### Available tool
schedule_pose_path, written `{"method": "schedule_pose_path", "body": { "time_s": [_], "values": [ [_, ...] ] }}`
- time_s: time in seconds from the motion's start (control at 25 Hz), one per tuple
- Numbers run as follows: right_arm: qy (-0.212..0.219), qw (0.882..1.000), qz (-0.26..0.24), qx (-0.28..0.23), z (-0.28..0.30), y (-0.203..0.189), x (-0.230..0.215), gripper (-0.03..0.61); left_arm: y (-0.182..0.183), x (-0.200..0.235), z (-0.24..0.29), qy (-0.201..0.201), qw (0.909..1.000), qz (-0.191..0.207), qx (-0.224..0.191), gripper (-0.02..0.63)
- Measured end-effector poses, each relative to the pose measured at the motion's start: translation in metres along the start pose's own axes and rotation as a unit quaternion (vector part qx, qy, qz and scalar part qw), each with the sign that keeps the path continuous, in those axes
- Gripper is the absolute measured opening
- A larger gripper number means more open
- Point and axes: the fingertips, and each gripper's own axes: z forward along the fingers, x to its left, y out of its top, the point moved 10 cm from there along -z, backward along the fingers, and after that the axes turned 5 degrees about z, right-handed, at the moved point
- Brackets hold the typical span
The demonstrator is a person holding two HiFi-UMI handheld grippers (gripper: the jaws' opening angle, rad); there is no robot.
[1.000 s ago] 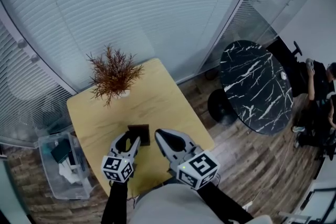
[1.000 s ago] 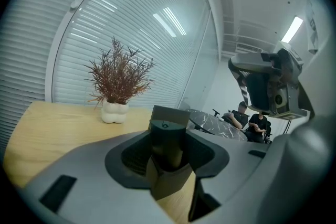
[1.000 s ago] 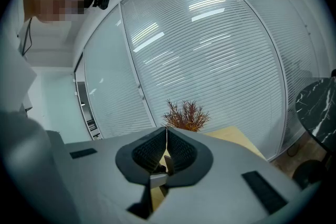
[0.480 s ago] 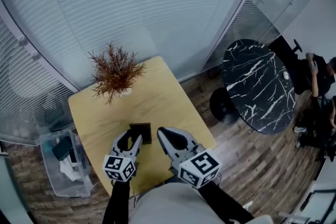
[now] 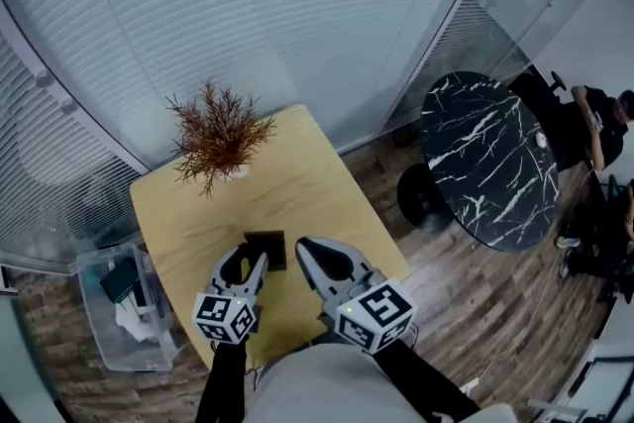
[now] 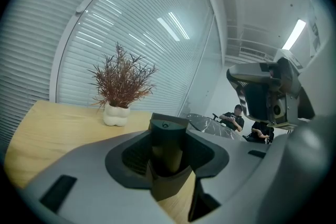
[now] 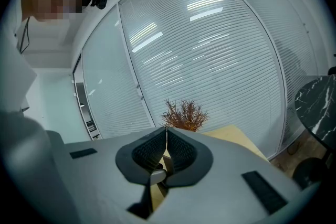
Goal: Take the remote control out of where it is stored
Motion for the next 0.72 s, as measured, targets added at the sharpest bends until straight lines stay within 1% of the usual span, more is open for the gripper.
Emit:
{"method": "schedule_pose_path", "body": {
  "time_s": [0.72],
  "values": [
    [0.005, 1.000, 0.000, -0.004, -0.0040, -0.0001, 0.0013, 0.005, 0.0068, -0.0033, -0.0079, 0.006, 0.9998, -0.008, -0.020, 0.186]
  ]
}}
